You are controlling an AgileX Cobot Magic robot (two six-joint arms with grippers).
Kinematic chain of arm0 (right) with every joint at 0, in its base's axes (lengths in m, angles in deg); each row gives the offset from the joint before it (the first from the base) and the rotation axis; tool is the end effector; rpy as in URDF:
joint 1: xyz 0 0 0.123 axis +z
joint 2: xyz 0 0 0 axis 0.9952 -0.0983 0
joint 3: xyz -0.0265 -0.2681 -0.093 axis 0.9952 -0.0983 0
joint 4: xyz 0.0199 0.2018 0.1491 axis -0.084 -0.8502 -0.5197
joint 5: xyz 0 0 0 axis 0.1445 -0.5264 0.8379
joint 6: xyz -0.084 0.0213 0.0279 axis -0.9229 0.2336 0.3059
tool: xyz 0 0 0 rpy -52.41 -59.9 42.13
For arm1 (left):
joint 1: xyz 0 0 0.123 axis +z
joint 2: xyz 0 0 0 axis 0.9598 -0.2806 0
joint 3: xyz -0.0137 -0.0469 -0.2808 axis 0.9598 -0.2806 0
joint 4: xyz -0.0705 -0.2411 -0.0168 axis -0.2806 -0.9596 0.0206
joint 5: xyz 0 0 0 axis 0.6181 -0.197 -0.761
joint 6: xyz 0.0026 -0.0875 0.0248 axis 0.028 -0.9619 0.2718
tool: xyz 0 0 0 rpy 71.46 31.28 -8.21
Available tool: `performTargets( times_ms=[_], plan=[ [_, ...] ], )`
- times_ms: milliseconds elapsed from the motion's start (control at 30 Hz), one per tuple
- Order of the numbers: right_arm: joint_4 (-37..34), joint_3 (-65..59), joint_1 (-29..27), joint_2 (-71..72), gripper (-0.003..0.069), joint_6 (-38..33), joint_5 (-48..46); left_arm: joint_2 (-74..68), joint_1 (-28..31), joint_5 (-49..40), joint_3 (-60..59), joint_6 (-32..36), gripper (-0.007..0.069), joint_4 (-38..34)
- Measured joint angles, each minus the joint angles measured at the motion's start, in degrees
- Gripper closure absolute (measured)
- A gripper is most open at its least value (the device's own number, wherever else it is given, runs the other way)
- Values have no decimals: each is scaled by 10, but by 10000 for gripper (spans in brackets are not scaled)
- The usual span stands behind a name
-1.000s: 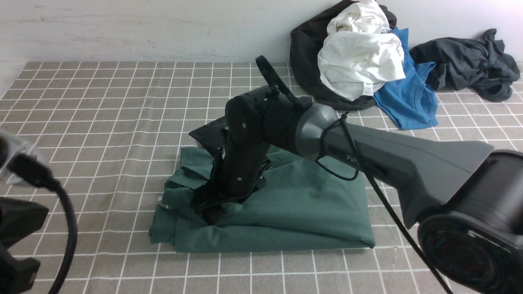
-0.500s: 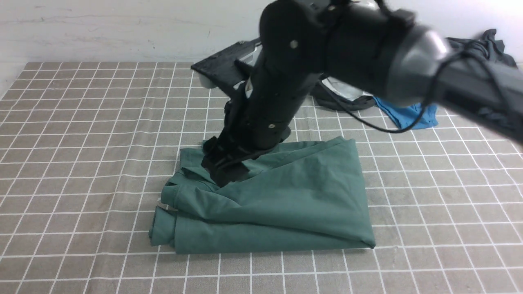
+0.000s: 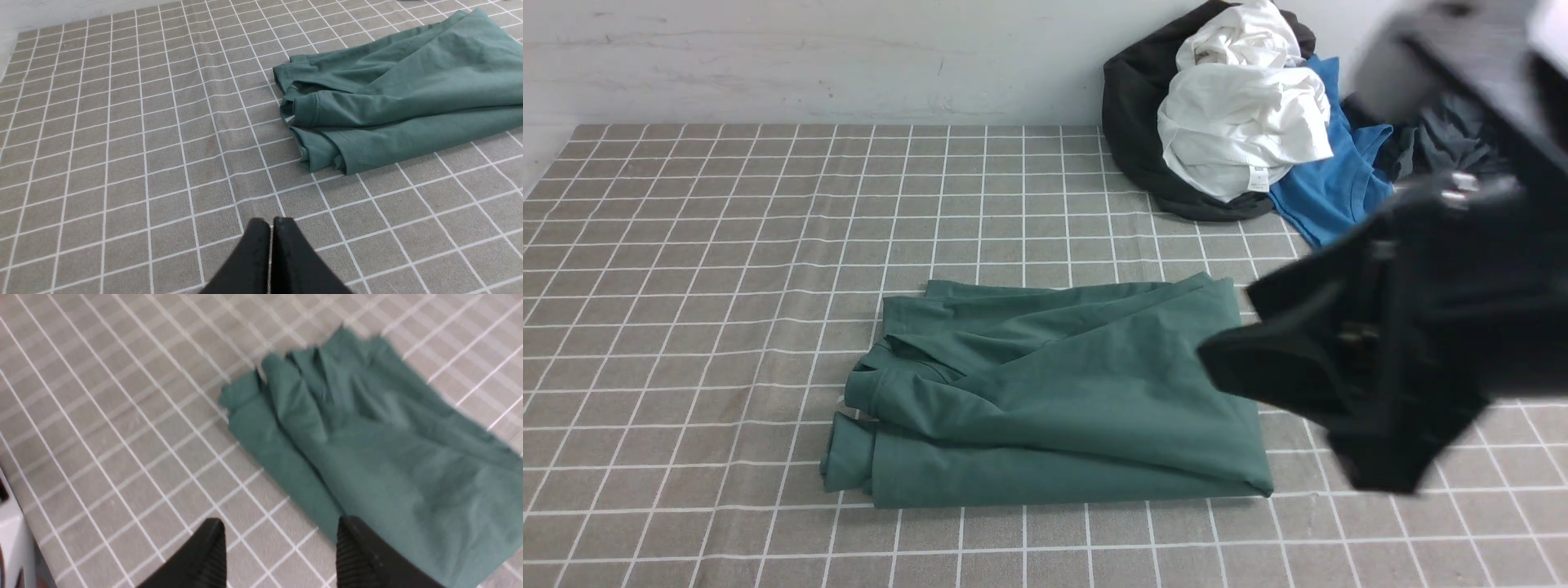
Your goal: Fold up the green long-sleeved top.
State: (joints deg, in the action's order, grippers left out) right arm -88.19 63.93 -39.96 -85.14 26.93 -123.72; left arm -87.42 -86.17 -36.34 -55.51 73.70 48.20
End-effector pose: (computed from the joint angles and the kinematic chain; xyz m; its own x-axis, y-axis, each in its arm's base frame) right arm 0.1328 0.1462 0.3917 -0.4010 -0.4879 -0.7753 -0.7929 0.6087 0.0270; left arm -0.0091 0.0001 0.2878 -0.3767 0.1299 -0.9172 0.2516 0.9672 0.0336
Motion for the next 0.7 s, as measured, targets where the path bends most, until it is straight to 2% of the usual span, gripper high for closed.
performTargets(
  times_ms=[100,133,167,267,333,500,700],
  plan=[
    [0,-108,0,144,403,12,76,0,0,-2,0,0,631,0],
    [0,-113,0,151,410,13,80,0,0,-2,0,0,631,0],
    [3,-156,0,215,480,24,109,0,0,-2,0,0,631,0],
    [20,-202,0,290,606,37,138,0,0,-4,0,0,631,0],
    [39,-224,0,329,645,40,146,0,0,-4,0,0,631,0],
    [95,-273,0,405,671,44,150,0,0,-4,0,0,631,0],
    [87,-291,0,452,673,53,129,0,0,-4,0,0,631,0]
  ],
)
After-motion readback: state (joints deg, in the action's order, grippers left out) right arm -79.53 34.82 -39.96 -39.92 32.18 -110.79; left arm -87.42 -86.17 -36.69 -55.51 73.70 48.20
